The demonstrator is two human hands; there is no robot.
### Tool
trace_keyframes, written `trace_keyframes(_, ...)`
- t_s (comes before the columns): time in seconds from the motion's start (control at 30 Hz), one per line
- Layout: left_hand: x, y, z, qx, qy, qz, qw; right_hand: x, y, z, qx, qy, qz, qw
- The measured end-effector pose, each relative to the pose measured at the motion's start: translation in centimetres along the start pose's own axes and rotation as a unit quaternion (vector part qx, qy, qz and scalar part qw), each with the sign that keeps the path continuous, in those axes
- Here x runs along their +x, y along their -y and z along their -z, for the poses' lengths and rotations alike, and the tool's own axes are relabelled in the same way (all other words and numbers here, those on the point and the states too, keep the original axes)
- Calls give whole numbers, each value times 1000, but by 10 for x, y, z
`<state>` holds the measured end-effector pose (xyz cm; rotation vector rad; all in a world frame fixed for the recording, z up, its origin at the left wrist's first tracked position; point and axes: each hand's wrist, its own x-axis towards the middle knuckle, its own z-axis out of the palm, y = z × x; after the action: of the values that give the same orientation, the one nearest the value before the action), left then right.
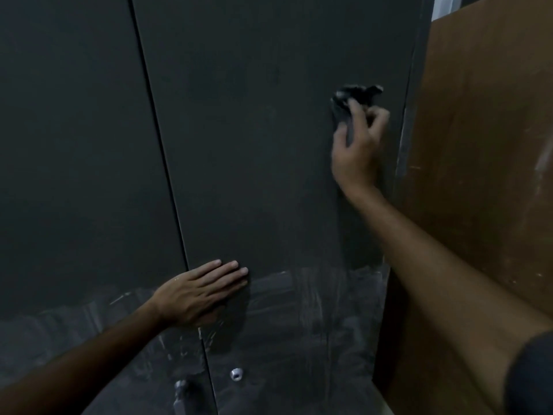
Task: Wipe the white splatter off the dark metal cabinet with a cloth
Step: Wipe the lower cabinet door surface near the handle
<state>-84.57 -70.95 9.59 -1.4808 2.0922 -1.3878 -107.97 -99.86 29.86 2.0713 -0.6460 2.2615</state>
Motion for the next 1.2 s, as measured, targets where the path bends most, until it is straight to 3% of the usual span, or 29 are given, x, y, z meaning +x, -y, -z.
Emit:
trace_keyframes(0.03,0,0,-1,0,-1,0,1000,4,22,-10,4,-7,-5,1000)
trace_keyframes(0.1,-1,-1,-1,-3,1,0,1000,-14,51,-18,7,38,83,996)
trace_keyframes(0.17,0,0,-1,-7,-2,1,1000,-50,42,-12,-1,140,259,956)
trace_keyframes(0.23,0,0,-1,-4,-3,1,1000,-60,5,8,-23,201,373,906)
trace_keyframes(0.27,-1,0,-2,-1,0,1,1000,-51,-11,17,-32,199,374,905)
trace_keyframes(0.33,-1,0,-2,1,2,-2,1000,-18,-25,24,-34,143,266,953)
trace_keyframes(0.4,0,0,0,-7,-4,-1,1000,27,-4,11,-23,42,105,993)
trace_keyframes(0.47,0,0,0,-15,-5,0,1000,49,42,-11,1,3,30,1000)
trace_keyframes(0.53,-1,0,-1,-14,4,3,1000,31,83,-28,16,20,87,996)
trace_keyframes(0.6,-2,-1,-3,-9,12,4,1000,-25,89,-31,23,106,226,968)
trace_keyframes(0.67,-2,0,-4,-12,6,8,1000,-79,52,-16,1,191,351,917)
trace_keyframes(0.7,-1,0,-3,-16,1,10,1000,-92,23,-4,-13,215,369,904)
trace_keyframes(0.8,-1,-2,-4,-16,-3,7,1000,-73,-53,30,-71,174,263,946)
trace_keyframes(0.9,-3,0,-7,-8,8,2,1000,-27,-82,40,-90,45,16,995)
trace_keyframes(1.0,-3,-1,-5,-18,4,7,1000,-44,-64,28,-40,-34,-137,989)
trace_keyframes(1.13,-2,1,-3,-26,4,2,1000,-127,-51,47,-30,37,-233,971)
trace_keyframes(1.2,-1,1,-3,-26,9,3,1000,-102,-52,49,-14,2,-334,943)
